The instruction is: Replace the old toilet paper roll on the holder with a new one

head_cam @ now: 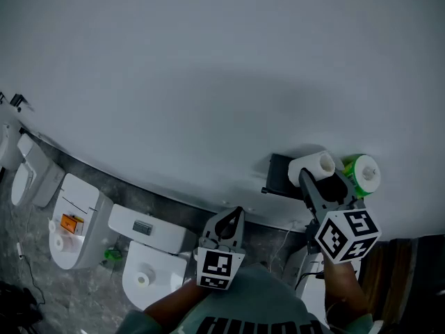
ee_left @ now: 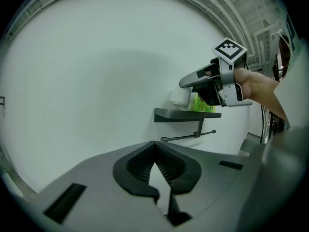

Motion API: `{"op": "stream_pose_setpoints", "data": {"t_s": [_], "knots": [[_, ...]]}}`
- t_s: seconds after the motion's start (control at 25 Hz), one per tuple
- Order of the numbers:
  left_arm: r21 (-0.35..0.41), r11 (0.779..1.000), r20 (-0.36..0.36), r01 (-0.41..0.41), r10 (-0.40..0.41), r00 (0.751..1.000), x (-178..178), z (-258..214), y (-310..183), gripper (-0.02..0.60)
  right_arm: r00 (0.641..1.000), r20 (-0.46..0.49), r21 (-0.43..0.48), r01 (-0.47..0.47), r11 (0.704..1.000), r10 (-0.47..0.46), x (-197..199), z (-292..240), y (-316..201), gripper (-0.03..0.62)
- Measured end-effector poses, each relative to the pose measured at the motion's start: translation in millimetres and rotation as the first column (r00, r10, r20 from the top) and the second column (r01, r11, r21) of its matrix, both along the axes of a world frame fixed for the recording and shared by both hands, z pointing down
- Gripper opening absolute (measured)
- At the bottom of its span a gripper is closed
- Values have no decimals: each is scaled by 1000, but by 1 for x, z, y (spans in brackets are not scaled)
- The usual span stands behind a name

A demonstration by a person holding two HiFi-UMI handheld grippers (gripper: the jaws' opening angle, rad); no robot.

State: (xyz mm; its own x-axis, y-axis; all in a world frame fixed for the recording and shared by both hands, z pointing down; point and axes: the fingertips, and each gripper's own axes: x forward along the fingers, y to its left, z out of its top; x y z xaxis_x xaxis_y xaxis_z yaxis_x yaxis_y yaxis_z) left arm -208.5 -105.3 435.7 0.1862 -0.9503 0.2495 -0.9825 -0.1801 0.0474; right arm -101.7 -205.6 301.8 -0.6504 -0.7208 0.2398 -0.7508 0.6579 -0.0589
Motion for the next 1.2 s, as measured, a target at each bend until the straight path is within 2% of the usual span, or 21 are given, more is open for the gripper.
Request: {"op": "stream_pose_setpoints", "data": {"t_s": [0.2,0.48,0.76,1.2], "knots": [[-3,1000,2,3,-3,1000,0,4,-2,5,996,-88,-23,4,1000,-6,-7,17,-11,221],[-6,1000,-4,-1,1,1000,3,5,-5,5,990,-141,0,27,1000,-27,-16,18,-12,221],[-15,1000,-9,-13,13,1000,7,9,-8,5,984,-164,5,73,997,-71,-25,21,-10,222],[-26,998,-16,-63,63,998,12,11,-6,5,988,-145,7,47,999,-45,-20,14,-4,262]]}}
